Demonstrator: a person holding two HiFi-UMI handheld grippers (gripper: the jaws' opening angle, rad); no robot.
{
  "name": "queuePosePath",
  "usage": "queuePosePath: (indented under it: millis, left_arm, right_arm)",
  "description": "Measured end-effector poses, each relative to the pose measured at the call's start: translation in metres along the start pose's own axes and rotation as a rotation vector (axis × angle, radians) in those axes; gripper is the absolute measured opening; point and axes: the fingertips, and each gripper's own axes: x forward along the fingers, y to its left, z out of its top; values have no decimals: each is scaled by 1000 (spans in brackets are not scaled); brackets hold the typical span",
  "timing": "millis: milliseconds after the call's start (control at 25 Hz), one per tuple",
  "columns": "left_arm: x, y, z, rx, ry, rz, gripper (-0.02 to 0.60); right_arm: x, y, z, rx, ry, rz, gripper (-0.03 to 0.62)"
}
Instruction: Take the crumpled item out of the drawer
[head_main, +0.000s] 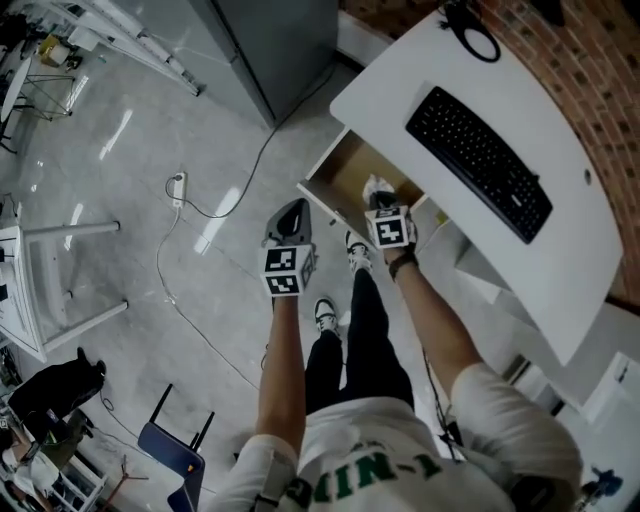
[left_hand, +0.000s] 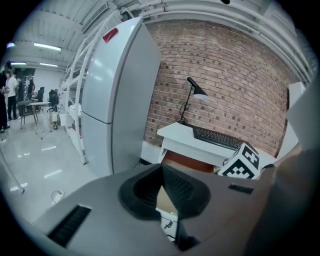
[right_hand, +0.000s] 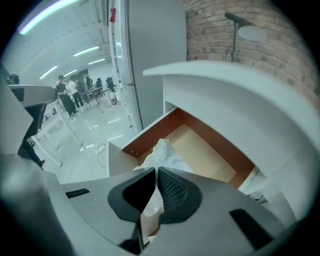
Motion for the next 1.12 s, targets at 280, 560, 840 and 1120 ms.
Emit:
queuePosePath:
  millis: [280, 560, 840, 1120]
  left_arm:
    - [-42, -16, 56, 54, -24, 39, 0]
    - [-93, -45, 116, 84, -108, 36, -2]
    - [-153, -69, 168, 141, -212, 65, -2]
    - [-203, -89, 195, 190, -264, 52, -2]
  right_arm:
    - [-111, -12, 60, 61, -193, -45, 17]
    - [-218, 4, 92, 67, -371, -23, 17]
    - [-308, 17, 108, 90, -532, -14, 17]
    - [-375, 33, 132, 61, -691, -33, 17]
